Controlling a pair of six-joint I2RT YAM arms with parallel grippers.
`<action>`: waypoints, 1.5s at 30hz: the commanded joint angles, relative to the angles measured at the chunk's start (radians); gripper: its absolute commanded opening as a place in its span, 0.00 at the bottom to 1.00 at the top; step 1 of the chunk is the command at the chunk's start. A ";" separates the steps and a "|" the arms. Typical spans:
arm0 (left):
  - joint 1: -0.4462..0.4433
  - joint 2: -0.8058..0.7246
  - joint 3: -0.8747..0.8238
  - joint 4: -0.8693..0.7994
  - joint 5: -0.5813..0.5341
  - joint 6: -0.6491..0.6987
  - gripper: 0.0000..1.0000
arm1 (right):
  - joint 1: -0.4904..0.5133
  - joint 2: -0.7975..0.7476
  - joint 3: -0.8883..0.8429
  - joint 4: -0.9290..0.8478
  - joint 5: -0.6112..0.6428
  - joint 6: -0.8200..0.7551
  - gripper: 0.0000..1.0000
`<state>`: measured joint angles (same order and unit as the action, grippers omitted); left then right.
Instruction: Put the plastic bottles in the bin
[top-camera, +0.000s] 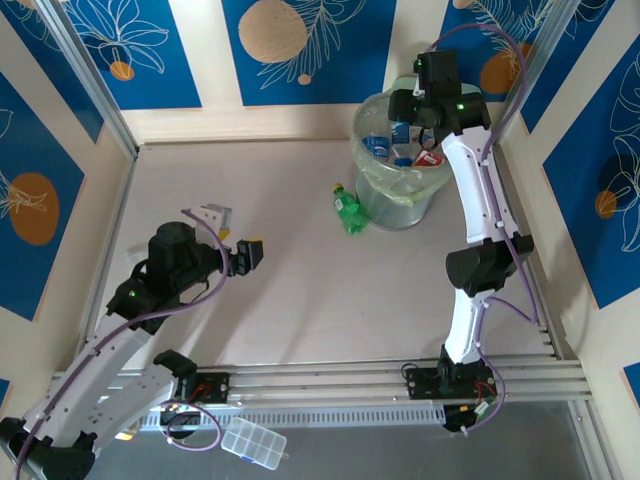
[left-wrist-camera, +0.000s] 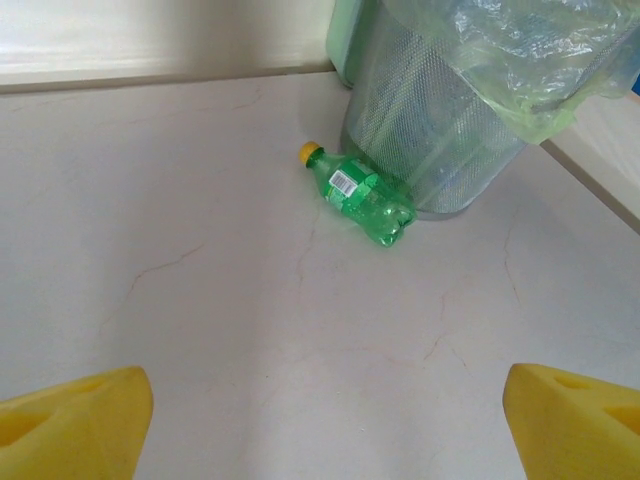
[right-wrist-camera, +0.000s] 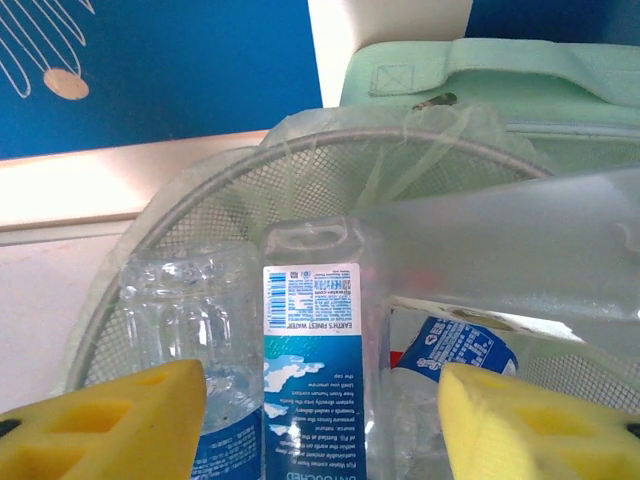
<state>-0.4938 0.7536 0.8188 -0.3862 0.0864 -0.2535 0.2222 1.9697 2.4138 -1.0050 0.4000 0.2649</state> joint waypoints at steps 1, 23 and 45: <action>0.003 -0.014 -0.012 -0.013 -0.015 0.005 0.90 | -0.003 -0.014 -0.036 0.014 -0.074 0.007 0.59; 0.003 0.000 -0.012 -0.021 -0.014 -0.073 0.91 | 0.112 -0.148 -0.191 0.059 -0.012 -0.066 0.58; 0.184 0.023 -0.329 0.048 0.200 -0.605 0.91 | 0.496 0.075 -0.589 0.154 0.286 -0.195 0.76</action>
<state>-0.3260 0.8211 0.4770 -0.3435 0.2424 -0.8356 0.7250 1.9930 1.7802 -0.8173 0.5919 0.0818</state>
